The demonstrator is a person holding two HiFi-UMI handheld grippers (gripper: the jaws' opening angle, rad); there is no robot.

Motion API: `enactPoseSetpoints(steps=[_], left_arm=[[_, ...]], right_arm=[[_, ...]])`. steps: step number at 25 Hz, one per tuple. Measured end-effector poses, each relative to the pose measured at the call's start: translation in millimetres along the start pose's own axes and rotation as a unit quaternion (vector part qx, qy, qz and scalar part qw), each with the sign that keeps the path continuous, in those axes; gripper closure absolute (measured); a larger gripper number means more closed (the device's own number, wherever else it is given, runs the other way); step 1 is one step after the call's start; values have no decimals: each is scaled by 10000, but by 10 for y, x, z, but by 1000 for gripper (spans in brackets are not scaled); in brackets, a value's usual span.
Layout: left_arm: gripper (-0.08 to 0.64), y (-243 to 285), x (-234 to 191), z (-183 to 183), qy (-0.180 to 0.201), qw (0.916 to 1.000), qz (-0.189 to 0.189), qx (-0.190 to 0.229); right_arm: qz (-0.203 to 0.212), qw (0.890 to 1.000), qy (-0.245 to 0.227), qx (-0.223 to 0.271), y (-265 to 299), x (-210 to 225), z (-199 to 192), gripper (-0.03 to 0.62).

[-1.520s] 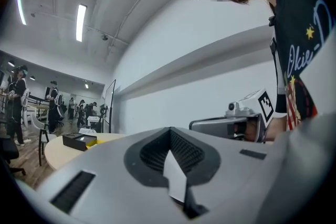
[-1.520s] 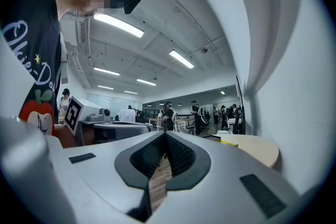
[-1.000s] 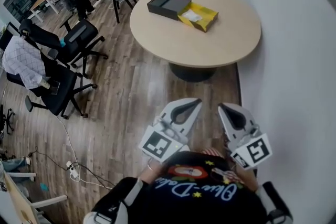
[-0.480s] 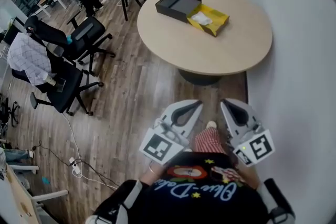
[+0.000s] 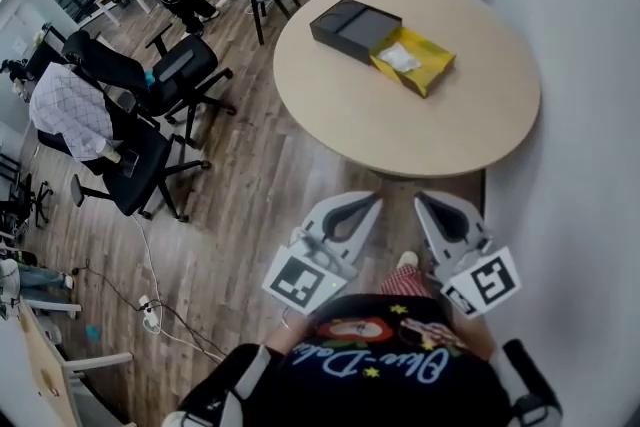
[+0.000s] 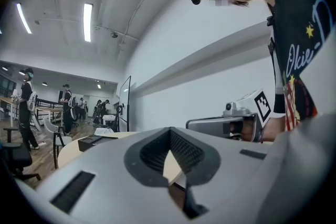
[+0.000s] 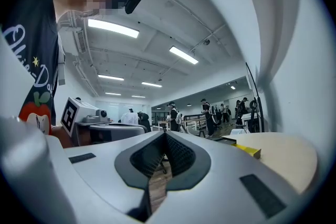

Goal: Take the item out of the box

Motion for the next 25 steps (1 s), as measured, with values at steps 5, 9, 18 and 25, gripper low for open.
enactPoseSetpoints(steps=[5, 9, 18, 25], left_arm=[[566, 297, -88, 17, -25, 10000, 56, -10], [566, 570, -88, 54, -22, 9999, 1, -113], [566, 1248, -161, 126, 81, 9999, -97, 2], [566, 1743, -233, 142, 124, 9999, -39, -26]], right_arm=[[129, 9999, 68, 39, 76, 257, 2, 595], [70, 9999, 105, 32, 39, 533, 50, 595], [84, 9999, 9, 85, 62, 1130, 102, 595], [192, 9998, -25, 58, 98, 1585, 109, 595]])
Point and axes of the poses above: the fingertips, and each gripper's own axes: y forward along the fingers, x to its right, z out of its top, the point moved 1 cm from there along -y, backward along the fingers, and after that the axes turned 4 degrees about -x, right-handed, at the moved point
